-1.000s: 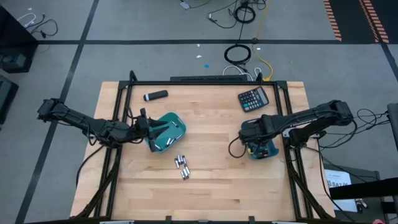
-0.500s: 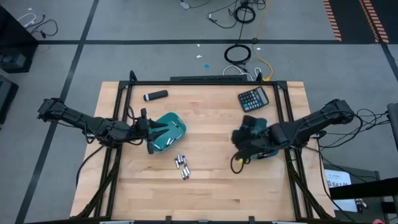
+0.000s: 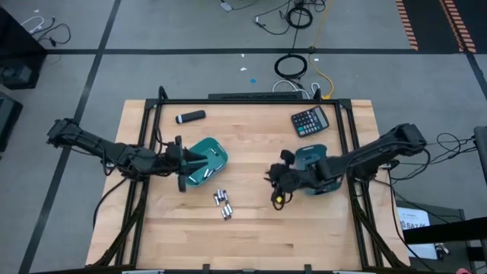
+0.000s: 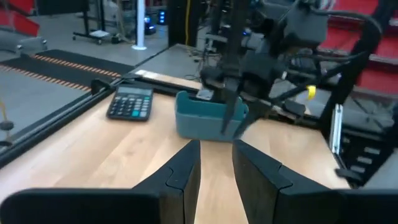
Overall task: Sort batteries
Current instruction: Put the white battery into the green bin
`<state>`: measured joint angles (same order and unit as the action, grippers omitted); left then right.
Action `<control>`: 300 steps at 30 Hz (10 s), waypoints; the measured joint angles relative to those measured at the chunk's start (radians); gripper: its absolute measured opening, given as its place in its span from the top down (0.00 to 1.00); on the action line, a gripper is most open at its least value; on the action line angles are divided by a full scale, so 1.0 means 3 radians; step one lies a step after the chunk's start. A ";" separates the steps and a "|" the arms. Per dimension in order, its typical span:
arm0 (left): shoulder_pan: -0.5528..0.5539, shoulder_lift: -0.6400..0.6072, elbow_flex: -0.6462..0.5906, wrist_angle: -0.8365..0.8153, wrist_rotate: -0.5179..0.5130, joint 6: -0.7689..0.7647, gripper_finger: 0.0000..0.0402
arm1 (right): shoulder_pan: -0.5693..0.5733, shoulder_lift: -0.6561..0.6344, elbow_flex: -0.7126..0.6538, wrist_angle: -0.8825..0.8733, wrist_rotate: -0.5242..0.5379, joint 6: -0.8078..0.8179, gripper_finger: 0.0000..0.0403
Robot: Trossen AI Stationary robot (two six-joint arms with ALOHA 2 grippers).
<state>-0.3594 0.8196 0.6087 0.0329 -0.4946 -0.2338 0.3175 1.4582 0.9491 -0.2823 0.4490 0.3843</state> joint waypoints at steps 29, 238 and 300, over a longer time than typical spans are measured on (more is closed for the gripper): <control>-0.0141 0.2204 0.1532 -0.2801 0.0409 -0.0409 0.75 | 0.0573 0.1125 -0.0052 0.1037 0.1596 0.0239 0.88; -0.0127 0.3684 0.2088 -0.2923 0.0779 0.2667 0.64 | 0.0675 0.1105 -0.0280 0.1028 0.1375 0.0452 0.88; 0.1005 0.2458 0.2518 -0.4635 0.0459 -0.0164 0.83 | 0.0687 0.1110 -0.0282 0.1047 0.1358 0.0435 0.88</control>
<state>-0.0579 1.5571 1.3643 -1.3575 -0.3571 -0.2829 0.5234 1.7912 0.8646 0.0319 0.8564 0.5147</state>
